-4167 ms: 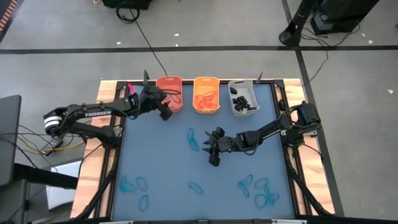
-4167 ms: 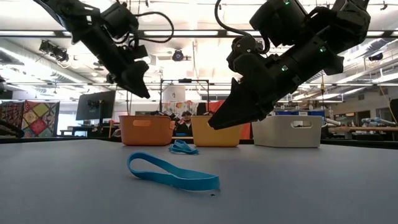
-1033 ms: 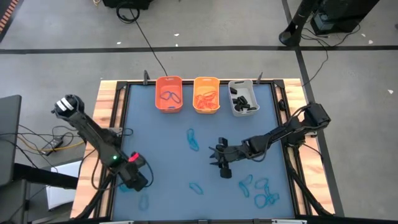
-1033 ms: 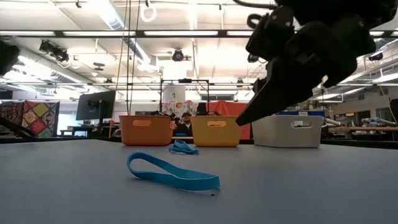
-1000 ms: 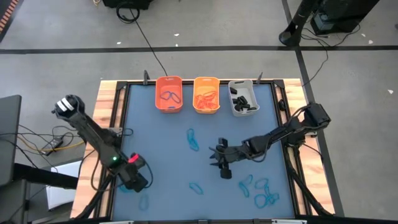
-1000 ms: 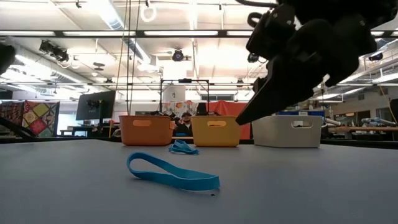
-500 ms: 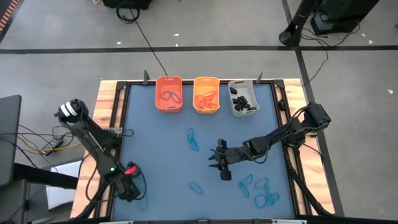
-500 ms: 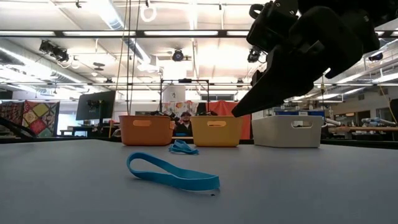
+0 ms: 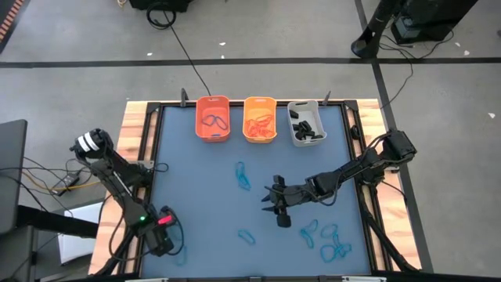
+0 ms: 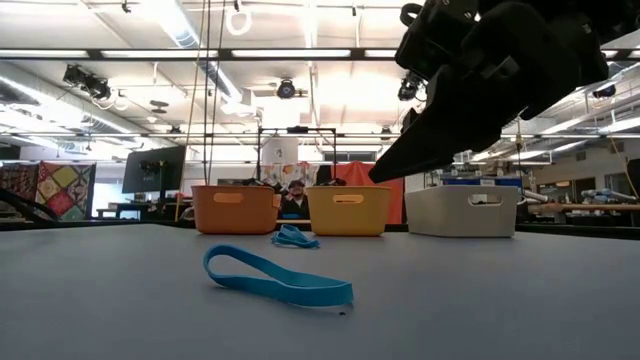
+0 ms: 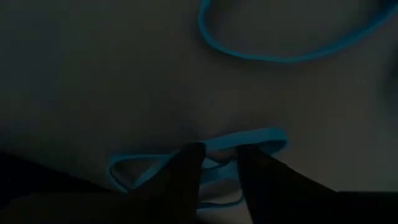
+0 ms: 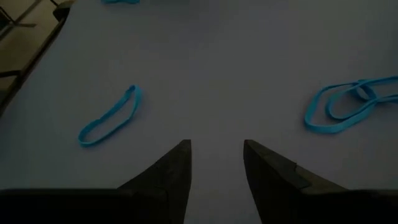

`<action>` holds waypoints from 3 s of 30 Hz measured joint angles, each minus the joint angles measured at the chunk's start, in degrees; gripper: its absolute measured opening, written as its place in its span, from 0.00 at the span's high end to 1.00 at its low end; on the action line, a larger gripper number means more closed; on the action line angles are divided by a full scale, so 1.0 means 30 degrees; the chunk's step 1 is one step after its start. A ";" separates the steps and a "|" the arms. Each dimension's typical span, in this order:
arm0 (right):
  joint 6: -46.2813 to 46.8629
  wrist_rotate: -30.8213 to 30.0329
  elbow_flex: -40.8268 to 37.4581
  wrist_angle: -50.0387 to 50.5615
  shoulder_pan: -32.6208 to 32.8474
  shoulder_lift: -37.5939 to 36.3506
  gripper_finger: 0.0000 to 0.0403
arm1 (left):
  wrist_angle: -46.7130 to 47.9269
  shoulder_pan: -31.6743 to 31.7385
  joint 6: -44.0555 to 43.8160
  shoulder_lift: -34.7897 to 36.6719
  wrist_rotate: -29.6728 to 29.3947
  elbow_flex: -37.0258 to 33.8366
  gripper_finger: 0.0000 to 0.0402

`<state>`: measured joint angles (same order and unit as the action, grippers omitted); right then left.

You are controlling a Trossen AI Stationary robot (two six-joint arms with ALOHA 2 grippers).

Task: Sort rubber bands into baskets
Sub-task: Put the blue rubber band into the orange bin

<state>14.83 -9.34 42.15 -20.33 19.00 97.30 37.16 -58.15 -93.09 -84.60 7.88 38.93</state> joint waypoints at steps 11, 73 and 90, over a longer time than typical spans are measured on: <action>0.0000 0.0013 0.0000 -0.0224 0.0000 0.0005 0.61 | 0.0277 0.0406 0.1390 -0.0101 -0.1366 0.0765 0.98; 0.8896 -0.6057 -0.0007 0.4744 0.2787 0.0029 0.61 | 0.5031 1.7207 2.1903 0.0591 -0.0977 0.3322 0.98; 1.1253 -0.8679 -0.0007 0.6065 0.4299 0.0029 0.61 | 0.0339 1.0967 1.5676 0.0504 -0.0385 0.2653 0.98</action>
<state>48.59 -35.38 42.13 -2.13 31.90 97.38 38.18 -25.25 -46.06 -83.09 6.72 46.89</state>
